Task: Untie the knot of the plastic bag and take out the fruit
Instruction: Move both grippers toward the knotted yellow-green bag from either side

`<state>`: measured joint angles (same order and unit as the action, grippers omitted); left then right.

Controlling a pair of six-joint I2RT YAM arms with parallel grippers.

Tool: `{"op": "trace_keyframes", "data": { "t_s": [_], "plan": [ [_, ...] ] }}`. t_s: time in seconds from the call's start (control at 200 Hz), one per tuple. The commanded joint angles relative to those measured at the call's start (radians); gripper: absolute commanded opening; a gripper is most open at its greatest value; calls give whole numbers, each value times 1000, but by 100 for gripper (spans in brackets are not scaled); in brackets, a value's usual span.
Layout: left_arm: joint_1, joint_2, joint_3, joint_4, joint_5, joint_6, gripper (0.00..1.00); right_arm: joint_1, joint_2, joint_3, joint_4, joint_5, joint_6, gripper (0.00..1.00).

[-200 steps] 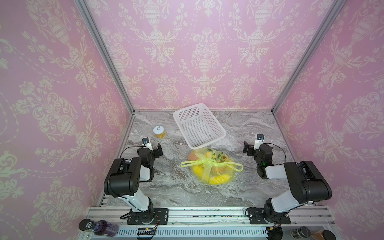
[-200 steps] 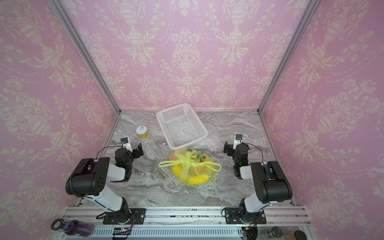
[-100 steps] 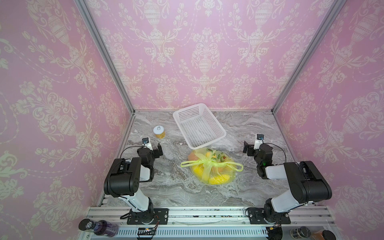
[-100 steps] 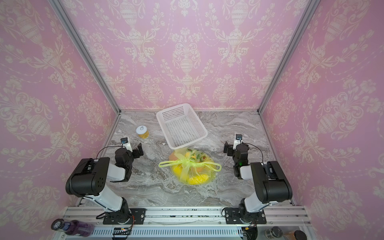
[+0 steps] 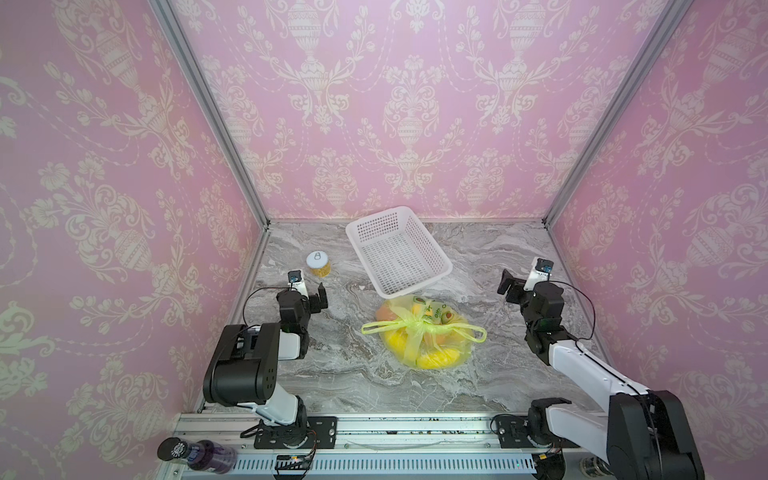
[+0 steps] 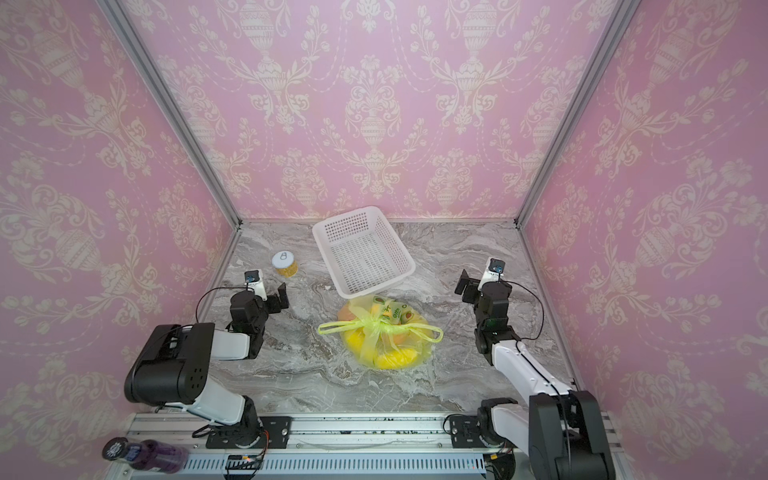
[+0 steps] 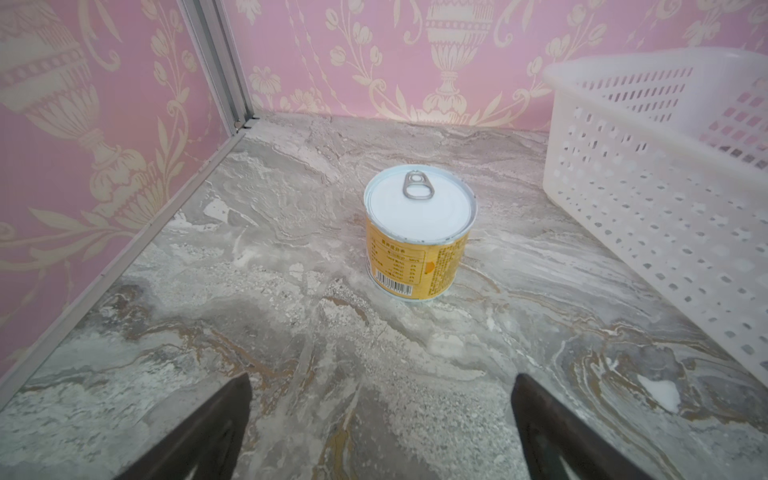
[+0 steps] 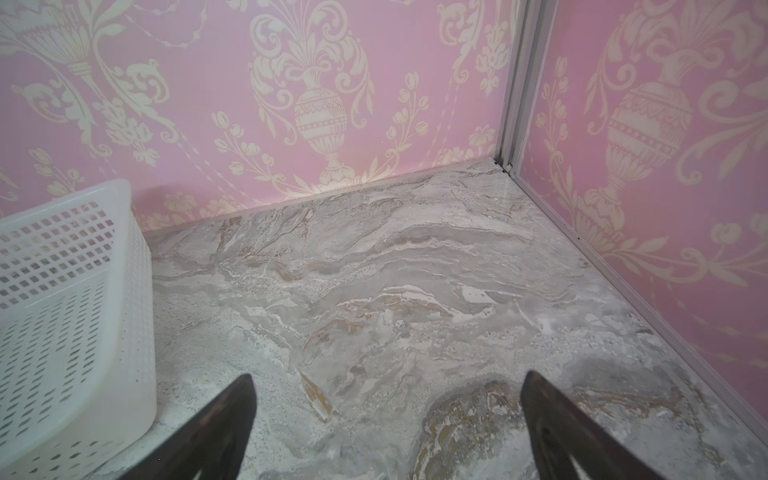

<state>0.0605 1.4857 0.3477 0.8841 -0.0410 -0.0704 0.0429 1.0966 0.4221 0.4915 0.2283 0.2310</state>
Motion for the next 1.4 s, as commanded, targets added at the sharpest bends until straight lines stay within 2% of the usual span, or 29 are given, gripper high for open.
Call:
{"op": "trace_keyframes", "data": {
  "t_s": [0.0, 0.085, 0.15, 0.23, 0.265, 0.335, 0.445, 0.48, 0.6, 0.736, 0.856, 0.921, 0.986, 1.196, 1.276, 1.396],
  "plan": [
    [-8, -151, 75, -299, -111, -90, 100, 2, -63, -14, -159, 36, 148, 100],
    [-7, -231, 121, -450, -72, -170, 99, -3, -106, 0, -313, 112, 307, 100],
    [-7, -282, 145, -539, -49, -233, 99, -13, -123, -13, -358, 108, 331, 100],
    [-7, -334, 159, -625, -29, -314, 99, -58, -162, -65, -251, -135, 286, 100],
    [-7, -349, 152, -643, -14, -321, 99, -66, -178, -89, -201, -196, 270, 100],
    [9, -368, 126, -629, -14, -333, 99, -66, -209, -109, -184, -240, 253, 100],
    [40, -378, 140, -751, -102, -467, 99, -64, -222, -101, -218, -288, 267, 100],
    [51, -375, 147, -775, -79, -496, 99, -60, -216, -86, -239, -307, 271, 100],
    [53, -396, 110, -664, 103, -481, 99, -7, -207, -12, -352, -328, 255, 100],
    [46, -497, 57, -610, 148, -479, 99, 100, -268, 17, -419, -294, 224, 94],
    [21, -560, 4, -471, 303, -479, 99, 196, -323, 44, -495, -257, 192, 91],
    [-13, -589, 33, -525, 362, -465, 93, 238, -343, 69, -562, -243, 183, 89],
    [-76, -616, 69, -595, 376, -420, 89, 274, -360, 85, -605, -247, 183, 87],
    [-348, -667, 102, -674, 353, -309, 90, 415, -411, 83, -644, -244, 191, 81],
    [-408, -692, 105, -699, 370, -283, 88, 470, -421, 101, -692, -217, 183, 81],
    [-465, -710, 104, -731, 380, -276, 90, 535, -423, 125, -775, -177, 171, 79]
  ]
}}
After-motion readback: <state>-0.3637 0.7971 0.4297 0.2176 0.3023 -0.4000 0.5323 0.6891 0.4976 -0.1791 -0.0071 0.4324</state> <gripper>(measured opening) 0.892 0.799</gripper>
